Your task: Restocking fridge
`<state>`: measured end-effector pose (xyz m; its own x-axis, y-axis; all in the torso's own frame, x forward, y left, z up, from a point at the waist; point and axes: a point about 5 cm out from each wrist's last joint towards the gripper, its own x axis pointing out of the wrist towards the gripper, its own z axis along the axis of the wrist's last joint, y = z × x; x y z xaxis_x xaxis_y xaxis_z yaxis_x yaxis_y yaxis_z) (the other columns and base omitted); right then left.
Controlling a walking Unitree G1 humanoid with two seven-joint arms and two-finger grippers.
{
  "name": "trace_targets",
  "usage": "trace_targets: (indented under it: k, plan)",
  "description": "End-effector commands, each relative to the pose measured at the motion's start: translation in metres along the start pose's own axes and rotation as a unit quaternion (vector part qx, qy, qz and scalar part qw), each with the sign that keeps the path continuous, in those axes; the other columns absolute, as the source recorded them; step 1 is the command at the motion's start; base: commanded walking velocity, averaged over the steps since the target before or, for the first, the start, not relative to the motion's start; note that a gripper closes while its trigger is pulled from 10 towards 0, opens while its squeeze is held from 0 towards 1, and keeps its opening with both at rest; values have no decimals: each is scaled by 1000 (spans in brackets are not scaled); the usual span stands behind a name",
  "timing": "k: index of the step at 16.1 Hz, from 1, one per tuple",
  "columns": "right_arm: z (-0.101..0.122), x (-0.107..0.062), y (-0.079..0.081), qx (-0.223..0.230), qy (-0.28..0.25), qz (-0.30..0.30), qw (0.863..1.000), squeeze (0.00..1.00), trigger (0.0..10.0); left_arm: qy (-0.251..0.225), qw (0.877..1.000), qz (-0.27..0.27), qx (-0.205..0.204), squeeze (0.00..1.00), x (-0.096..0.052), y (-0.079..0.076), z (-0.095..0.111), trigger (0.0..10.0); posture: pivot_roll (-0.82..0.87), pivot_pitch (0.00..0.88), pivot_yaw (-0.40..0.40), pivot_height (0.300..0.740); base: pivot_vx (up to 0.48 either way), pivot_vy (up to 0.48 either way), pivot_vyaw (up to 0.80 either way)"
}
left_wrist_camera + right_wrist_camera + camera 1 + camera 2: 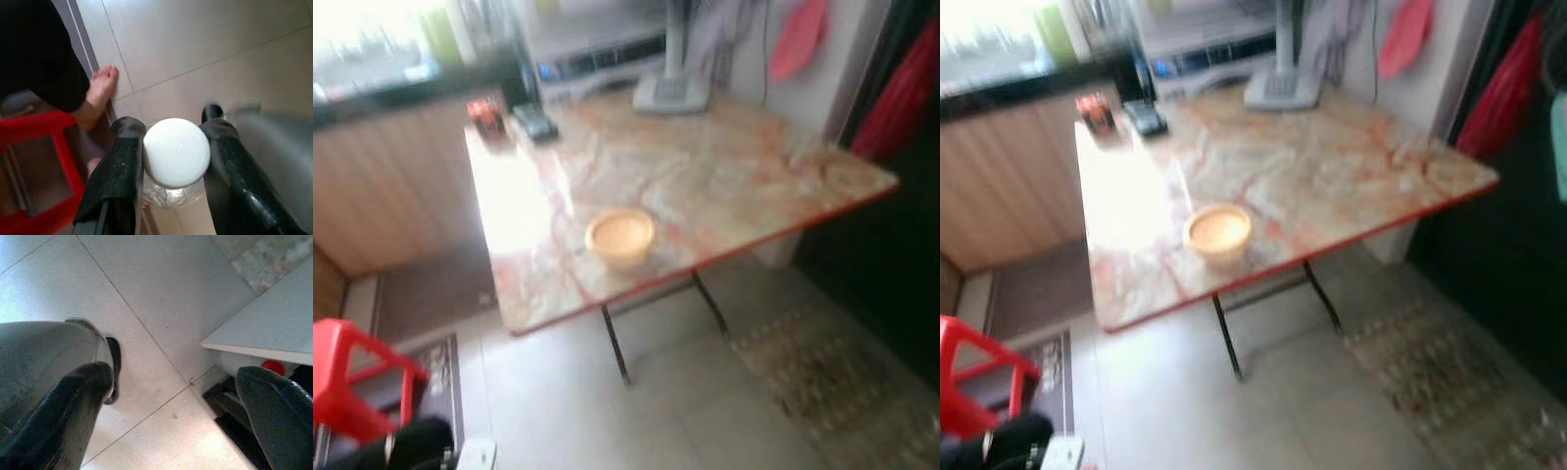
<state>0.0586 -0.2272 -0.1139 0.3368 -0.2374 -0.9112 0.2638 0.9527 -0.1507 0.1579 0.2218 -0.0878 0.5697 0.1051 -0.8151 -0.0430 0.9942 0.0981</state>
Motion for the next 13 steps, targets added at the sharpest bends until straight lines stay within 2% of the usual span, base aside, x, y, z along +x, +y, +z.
trace_targets:
  k: [1, 7, 13]
  plan:
    - [-7, -2, 29, 0, 15, 48, 999, 0, 10000, -5, 1000, 2, 20, 0, 1, 2, 4, 10000, -41, 0, 84, 740, 0, 0, 0]
    - [-6, -2, 30, 13, 14, 45, 999, 0, 10000, -3, 1000, 6, 21, 0, 1, 2, 4, 10000, -34, 0, 83, 740, 0, 0, 0]
    - [-6, -1, 30, 8, 18, 48, 999, 0, 10000, -3, 1000, 5, 22, 0, 1, 1, 4, 10000, -34, 0, 85, 740, 0, 0, -746]
